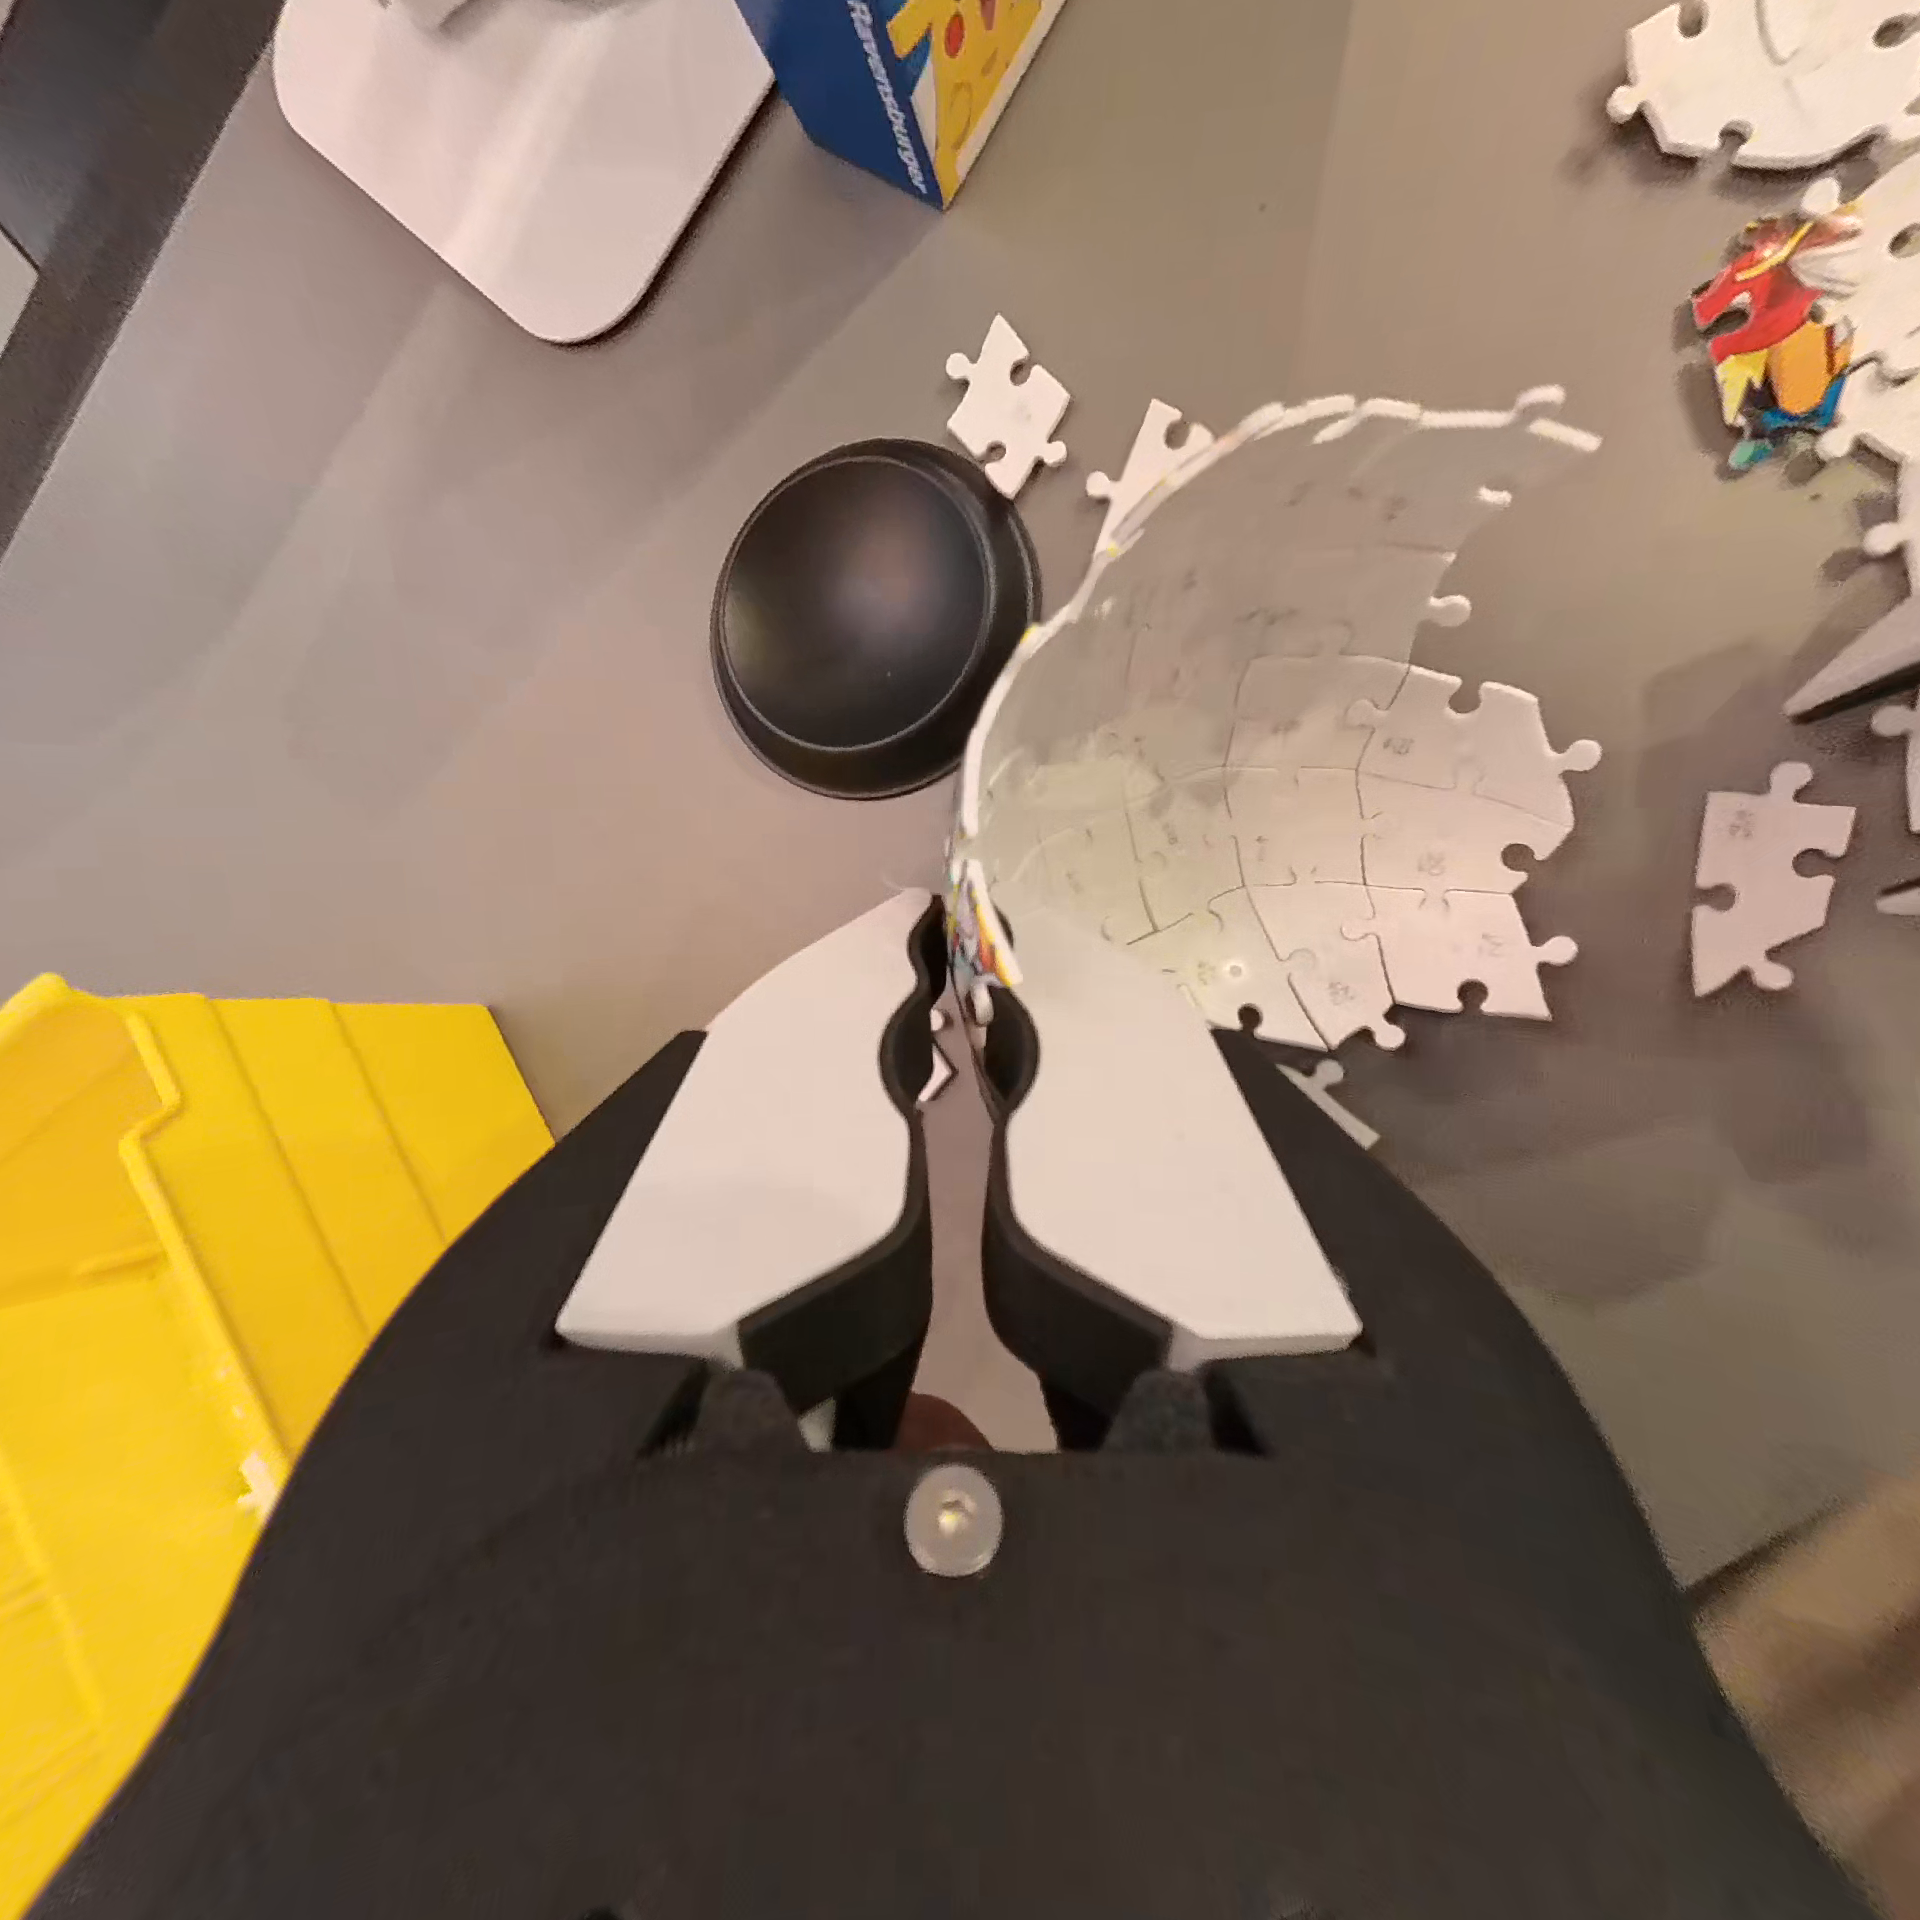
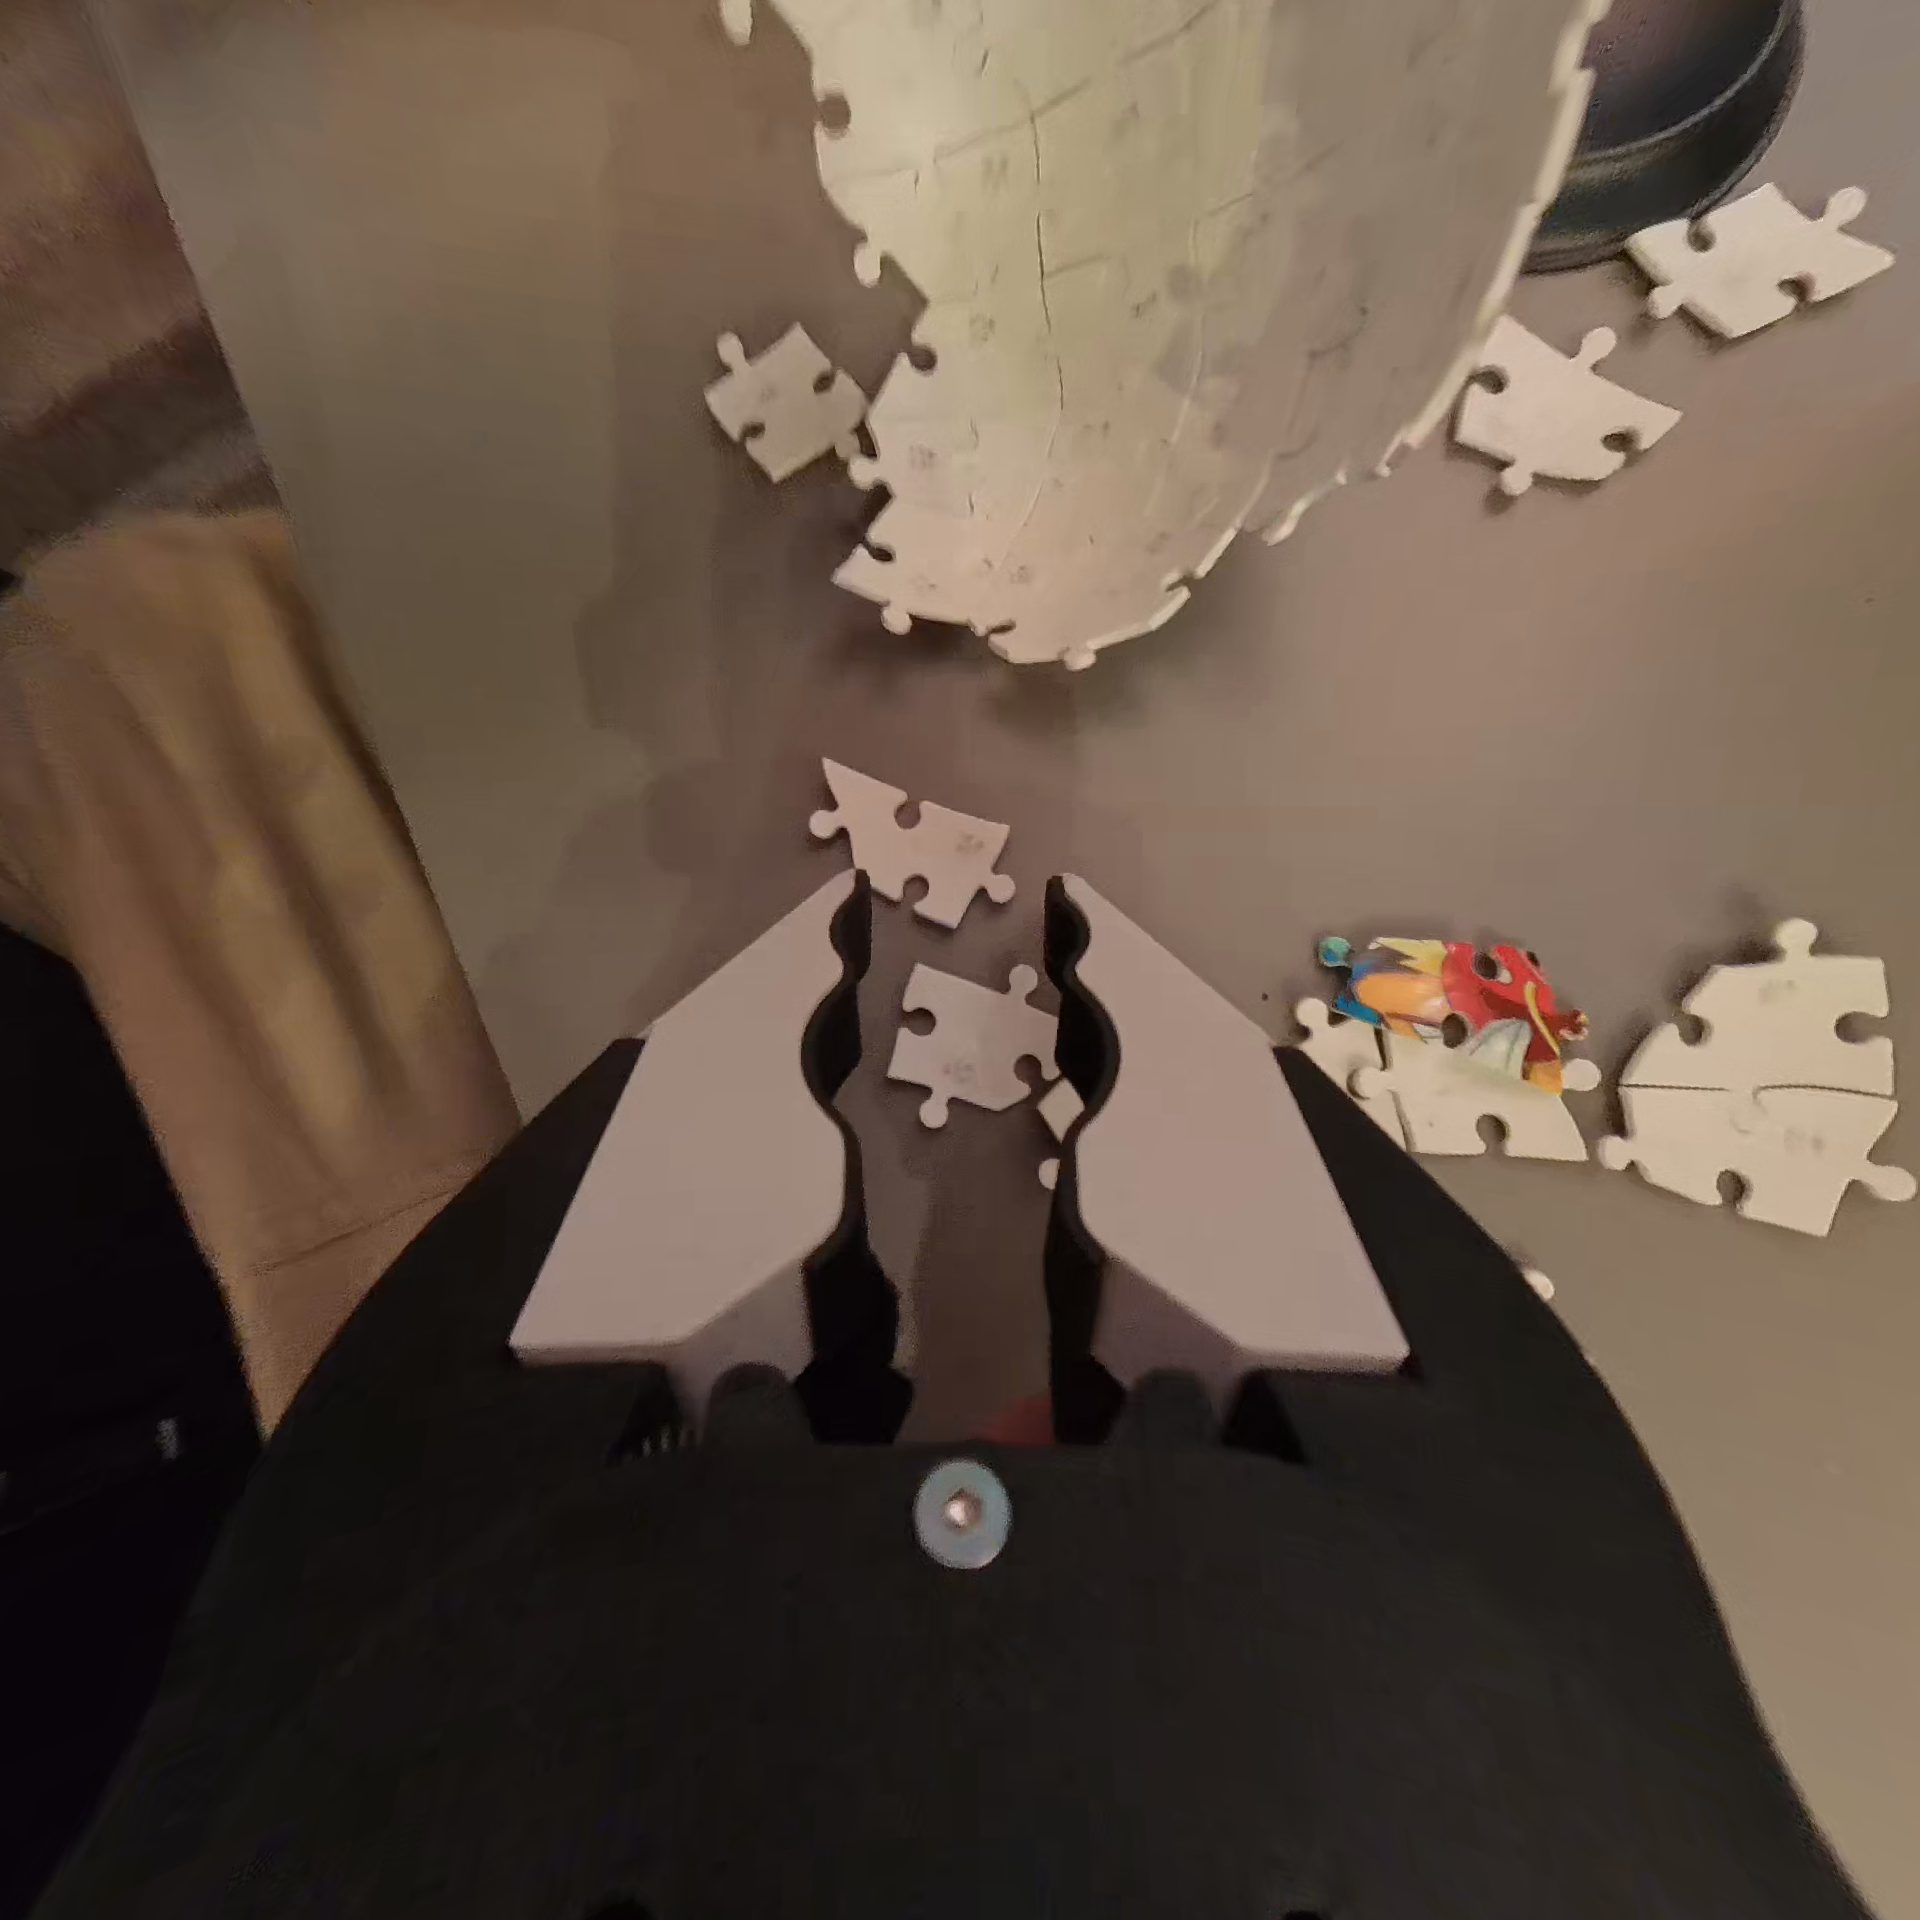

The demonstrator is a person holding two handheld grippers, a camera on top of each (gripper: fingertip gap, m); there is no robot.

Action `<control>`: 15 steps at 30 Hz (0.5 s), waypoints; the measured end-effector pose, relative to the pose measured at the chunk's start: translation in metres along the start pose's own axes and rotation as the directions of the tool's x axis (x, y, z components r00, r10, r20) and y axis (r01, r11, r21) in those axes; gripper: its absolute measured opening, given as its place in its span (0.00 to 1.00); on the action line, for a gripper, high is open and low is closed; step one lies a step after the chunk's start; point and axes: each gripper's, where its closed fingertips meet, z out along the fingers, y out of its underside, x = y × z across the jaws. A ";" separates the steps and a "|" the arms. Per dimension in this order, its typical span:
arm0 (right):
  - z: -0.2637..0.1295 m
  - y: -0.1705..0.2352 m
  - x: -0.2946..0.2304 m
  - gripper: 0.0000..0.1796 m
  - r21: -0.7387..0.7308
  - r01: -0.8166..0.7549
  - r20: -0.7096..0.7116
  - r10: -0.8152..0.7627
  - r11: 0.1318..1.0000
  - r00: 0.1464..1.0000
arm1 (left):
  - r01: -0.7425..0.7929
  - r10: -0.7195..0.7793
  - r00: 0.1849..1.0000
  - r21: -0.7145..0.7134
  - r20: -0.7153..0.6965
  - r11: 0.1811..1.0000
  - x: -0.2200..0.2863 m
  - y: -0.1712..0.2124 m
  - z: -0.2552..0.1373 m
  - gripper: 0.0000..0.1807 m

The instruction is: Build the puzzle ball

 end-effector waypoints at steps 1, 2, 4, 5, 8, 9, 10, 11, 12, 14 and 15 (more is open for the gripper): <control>0.003 0.002 0.000 0.18 -0.013 0.016 -0.010 -0.016 1.000 1.000 | -0.012 0.012 1.000 -0.009 -0.002 1.000 0.000 -0.001 -0.001 0.02; 0.005 0.001 0.000 0.17 -0.010 0.027 -0.011 -0.027 1.000 1.000 | -0.025 0.025 1.000 -0.016 -0.004 1.000 0.000 -0.001 -0.001 0.02; 0.007 0.000 0.001 0.14 -0.008 0.037 -0.020 -0.038 0.999 0.999 | -0.048 0.047 0.999 -0.030 -0.008 0.998 0.000 -0.002 -0.001 0.02; 0.007 0.000 0.003 0.11 -0.007 0.044 -0.024 -0.044 0.999 0.999 | -0.056 0.056 0.998 -0.036 -0.007 0.998 -0.001 -0.002 -0.001 0.02; 0.007 0.000 0.004 0.08 -0.001 0.044 -0.028 -0.044 0.999 0.999 | -0.067 0.067 0.998 -0.045 -0.016 0.997 0.001 -0.003 -0.001 0.02; 0.007 0.000 0.004 0.08 0.003 0.045 -0.027 -0.044 0.999 0.999 | -0.078 0.077 0.997 -0.051 -0.018 0.996 0.002 -0.003 -0.001 0.02; 0.006 0.000 0.004 0.08 0.005 0.043 -0.025 -0.043 0.999 0.999 | -0.085 0.084 0.996 -0.055 -0.019 0.995 0.002 -0.003 -0.002 0.02; 0.006 0.000 0.004 0.08 0.007 0.042 -0.024 -0.042 0.999 0.999 | -0.087 0.086 0.996 -0.057 -0.023 0.995 0.002 -0.003 -0.002 0.02; 0.007 0.000 0.005 0.08 0.006 0.043 -0.023 -0.042 0.999 0.999 | -0.093 0.091 0.995 -0.061 -0.027 0.994 0.003 -0.003 -0.002 0.02; 0.006 -0.001 0.006 0.08 0.008 0.051 -0.027 -0.050 0.999 0.998 | -0.103 0.102 0.994 -0.067 -0.026 0.992 0.003 -0.004 -0.002 0.02; 0.004 -0.003 0.006 0.04 0.018 0.051 -0.030 -0.050 0.999 0.998 | -0.107 0.106 0.994 -0.071 -0.027 0.992 0.003 -0.003 -0.003 0.02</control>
